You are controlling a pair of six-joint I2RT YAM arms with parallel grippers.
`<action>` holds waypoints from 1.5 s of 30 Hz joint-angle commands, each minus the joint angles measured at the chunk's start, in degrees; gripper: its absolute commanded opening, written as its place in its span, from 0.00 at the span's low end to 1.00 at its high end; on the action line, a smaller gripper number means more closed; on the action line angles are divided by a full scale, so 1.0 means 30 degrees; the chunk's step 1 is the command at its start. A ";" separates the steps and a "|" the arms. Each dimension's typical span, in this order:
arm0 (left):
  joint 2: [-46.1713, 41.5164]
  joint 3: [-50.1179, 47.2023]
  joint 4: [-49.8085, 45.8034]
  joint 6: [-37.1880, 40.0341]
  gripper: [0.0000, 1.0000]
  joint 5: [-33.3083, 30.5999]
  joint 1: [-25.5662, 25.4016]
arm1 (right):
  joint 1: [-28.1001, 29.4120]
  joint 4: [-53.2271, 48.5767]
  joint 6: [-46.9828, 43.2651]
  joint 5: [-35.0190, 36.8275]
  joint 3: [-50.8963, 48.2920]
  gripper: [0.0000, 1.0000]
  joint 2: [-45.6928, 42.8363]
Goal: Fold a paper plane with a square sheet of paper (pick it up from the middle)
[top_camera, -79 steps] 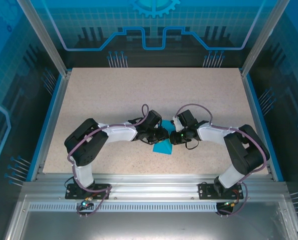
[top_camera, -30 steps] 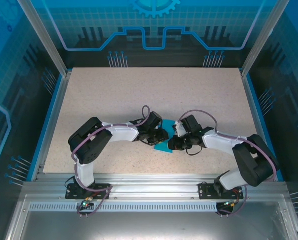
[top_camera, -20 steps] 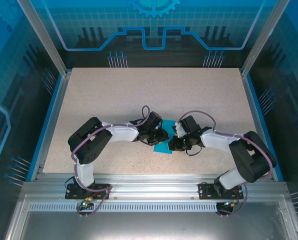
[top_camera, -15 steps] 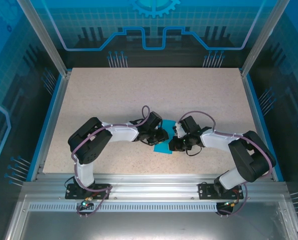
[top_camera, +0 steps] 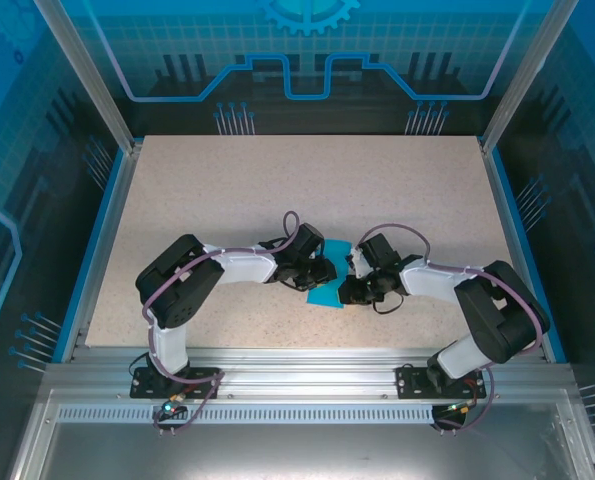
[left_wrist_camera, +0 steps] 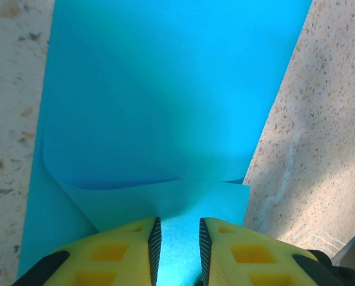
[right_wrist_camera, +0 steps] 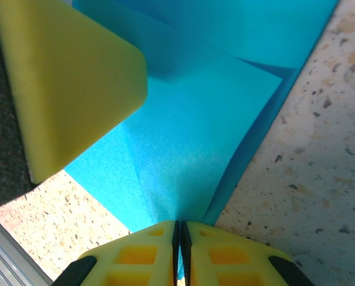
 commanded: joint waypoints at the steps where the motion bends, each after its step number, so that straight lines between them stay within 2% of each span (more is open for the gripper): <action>1: 0.0336 -0.0343 -0.0046 -0.0047 0.28 -0.0135 -0.0074 | 0.0087 -0.1558 -0.0179 0.0458 -0.0797 0.13 -0.0185; 11: 0.0276 -0.0317 -0.0058 -0.0011 0.28 -0.0114 -0.0075 | 0.0471 -0.1500 0.0908 -0.0960 -0.0394 0.15 -0.2994; 20: 0.0335 -0.0229 -0.0034 -0.0035 0.28 -0.0009 -0.0074 | 0.0784 -0.0134 0.1288 -0.1276 0.0531 0.16 -0.0806; 28: 0.0328 -0.0288 -0.0111 0.0029 0.28 -0.0012 -0.0074 | 0.0766 -0.2352 0.0819 0.0640 0.0285 0.16 -0.0093; 32: 0.0364 -0.0213 -0.0118 0.0046 0.28 0.0008 -0.0074 | 0.0765 -0.1663 0.1082 0.0210 -0.0791 0.16 0.0076; 45: 0.0496 -0.0149 -0.0087 0.0040 0.28 0.0042 -0.0081 | 0.0881 -0.3530 0.0424 0.0520 -0.1345 0.16 -0.0895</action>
